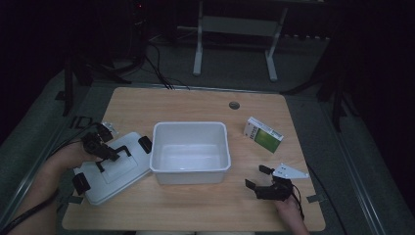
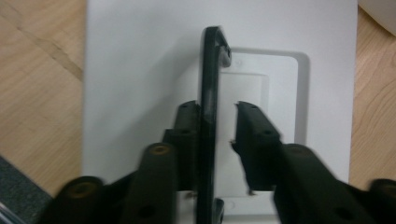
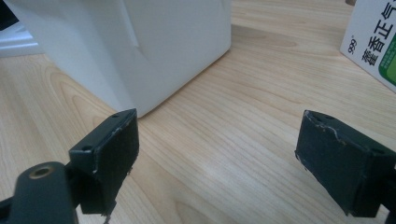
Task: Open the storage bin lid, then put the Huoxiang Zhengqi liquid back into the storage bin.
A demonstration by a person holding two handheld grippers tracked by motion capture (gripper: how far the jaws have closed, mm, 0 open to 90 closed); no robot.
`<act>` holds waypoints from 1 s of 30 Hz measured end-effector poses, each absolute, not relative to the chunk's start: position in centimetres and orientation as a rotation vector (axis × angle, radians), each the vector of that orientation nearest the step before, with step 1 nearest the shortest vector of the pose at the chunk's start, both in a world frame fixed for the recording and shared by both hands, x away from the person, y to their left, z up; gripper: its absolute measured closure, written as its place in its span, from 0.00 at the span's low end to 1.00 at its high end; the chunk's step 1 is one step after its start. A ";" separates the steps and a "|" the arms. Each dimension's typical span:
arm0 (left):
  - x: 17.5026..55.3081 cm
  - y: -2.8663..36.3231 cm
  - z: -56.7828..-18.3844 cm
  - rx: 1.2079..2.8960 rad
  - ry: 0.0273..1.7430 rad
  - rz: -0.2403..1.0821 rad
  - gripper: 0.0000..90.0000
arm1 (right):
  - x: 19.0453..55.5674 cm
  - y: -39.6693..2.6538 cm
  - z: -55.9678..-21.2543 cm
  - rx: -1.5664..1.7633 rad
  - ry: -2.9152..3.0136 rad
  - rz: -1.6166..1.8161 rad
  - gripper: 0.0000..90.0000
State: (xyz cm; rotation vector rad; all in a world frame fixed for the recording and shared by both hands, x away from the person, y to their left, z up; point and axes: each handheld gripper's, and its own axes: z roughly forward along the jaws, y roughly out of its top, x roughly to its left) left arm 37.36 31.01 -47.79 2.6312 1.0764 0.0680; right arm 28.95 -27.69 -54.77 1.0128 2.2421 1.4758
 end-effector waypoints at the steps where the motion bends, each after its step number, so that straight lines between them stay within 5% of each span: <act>1: 37.4 31.0 -47.7 2.634 1.088 0.075 0.73 | 29.0 -27.7 -54.8 1.014 2.242 1.478 0.14; 13: 37.4 31.0 -47.5 2.615 1.202 0.080 0.40 | 28.6 -29.1 -52.9 1.083 2.288 1.456 0.14; 30: 36.7 31.1 -47.4 2.630 1.125 0.064 0.39 | 29.7 -33.3 -49.9 1.044 2.210 1.367 0.20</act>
